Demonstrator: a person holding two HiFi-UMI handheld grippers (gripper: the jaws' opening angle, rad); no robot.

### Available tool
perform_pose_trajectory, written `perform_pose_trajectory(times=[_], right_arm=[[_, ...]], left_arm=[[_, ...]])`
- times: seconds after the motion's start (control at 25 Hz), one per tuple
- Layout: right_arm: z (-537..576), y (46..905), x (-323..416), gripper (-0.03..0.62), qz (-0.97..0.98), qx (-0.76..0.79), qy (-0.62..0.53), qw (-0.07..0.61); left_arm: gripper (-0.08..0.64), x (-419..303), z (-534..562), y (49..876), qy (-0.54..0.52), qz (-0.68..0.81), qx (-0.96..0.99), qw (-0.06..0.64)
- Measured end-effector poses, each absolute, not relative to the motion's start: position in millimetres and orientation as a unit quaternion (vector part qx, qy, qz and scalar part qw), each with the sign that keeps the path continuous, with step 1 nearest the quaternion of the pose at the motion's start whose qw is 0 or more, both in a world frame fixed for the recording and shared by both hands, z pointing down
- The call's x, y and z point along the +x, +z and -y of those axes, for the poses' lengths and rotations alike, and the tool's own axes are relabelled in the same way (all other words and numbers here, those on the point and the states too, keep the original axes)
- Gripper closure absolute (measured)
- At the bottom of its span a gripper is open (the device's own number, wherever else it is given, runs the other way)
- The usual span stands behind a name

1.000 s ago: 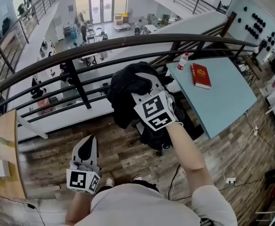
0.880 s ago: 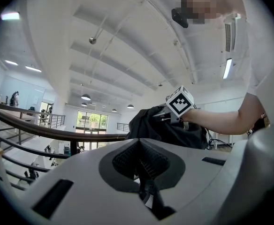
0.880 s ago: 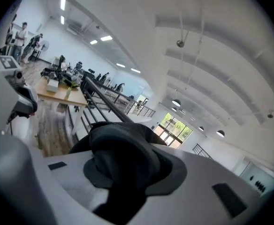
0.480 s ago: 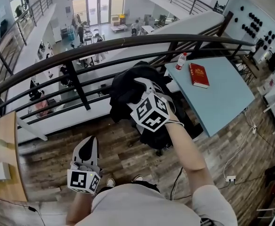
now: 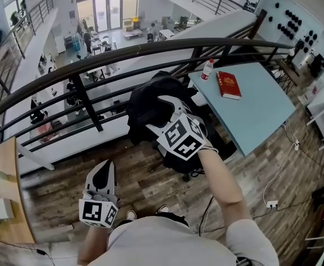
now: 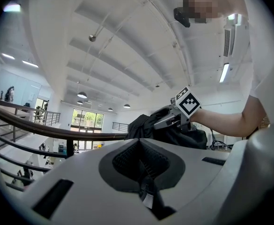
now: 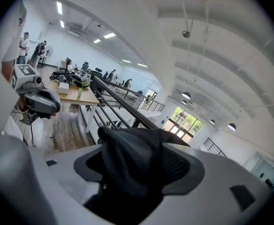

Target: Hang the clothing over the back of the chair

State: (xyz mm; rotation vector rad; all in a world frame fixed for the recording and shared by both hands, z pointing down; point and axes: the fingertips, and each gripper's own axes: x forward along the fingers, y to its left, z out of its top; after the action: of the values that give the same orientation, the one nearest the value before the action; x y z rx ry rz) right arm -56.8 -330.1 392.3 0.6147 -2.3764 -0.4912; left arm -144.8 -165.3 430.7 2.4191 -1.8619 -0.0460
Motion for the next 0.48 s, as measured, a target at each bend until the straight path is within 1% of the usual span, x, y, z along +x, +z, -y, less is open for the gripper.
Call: perform_pose_trajectory(times=[0.48], right_arm=[[307,393,-47,0.270,0.918,0.224,-0.150,0.292]], left_arm=[[0.538,-140,166,433,-0.017,0.589,0.806,0.049]])
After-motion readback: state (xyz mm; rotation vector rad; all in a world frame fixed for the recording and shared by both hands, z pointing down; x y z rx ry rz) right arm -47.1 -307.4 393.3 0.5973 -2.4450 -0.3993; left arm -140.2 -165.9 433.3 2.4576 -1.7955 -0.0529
